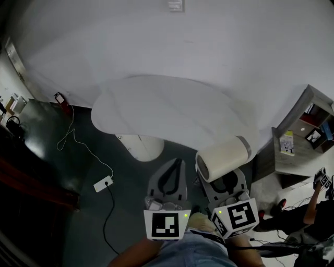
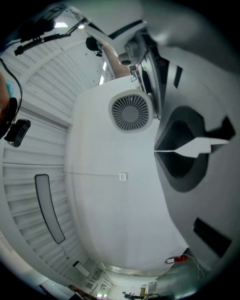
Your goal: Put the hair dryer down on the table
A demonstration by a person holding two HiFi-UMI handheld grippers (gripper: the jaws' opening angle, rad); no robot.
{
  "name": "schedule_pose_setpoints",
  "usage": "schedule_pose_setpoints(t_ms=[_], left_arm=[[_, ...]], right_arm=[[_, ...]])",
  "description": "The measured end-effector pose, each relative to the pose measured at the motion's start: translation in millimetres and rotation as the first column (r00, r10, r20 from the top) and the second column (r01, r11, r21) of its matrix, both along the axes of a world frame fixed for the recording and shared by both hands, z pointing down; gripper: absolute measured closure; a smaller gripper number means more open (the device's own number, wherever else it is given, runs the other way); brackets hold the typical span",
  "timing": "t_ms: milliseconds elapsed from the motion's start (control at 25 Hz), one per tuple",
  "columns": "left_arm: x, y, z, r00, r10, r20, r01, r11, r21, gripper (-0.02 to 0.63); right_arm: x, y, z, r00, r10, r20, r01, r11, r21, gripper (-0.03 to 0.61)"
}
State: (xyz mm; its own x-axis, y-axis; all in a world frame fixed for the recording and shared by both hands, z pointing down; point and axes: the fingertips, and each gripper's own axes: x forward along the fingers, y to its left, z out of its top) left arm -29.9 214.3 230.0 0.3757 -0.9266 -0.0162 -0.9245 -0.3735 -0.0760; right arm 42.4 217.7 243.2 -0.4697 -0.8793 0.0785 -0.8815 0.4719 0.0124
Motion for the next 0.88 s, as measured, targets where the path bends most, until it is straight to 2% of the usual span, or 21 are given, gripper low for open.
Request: schedule_pose_setpoints(t_ms=[240,480,880], left_arm=[[6,-55,18,1.0,0.018,0.02,-0.017,0.999,-0.043,0.601],[4,-129,26,1.0,-0.008,0.02,0.01,0.997,-0.081,0.601],[24,-237,38,0.999,-0.018,0.041,0.023,0.993,-0.112,0.601]], right_arm=[[8,-57,17,1.0,0.027,-0.006,-0.027,0.999,-0.044,0.351],[13,-133,30,1.0,0.015,0.002,-0.014,0.995,-0.095,0.351],[40,-241,50,1.0,0.018,0.004,-0.018,0.988,-0.155,0.351]])
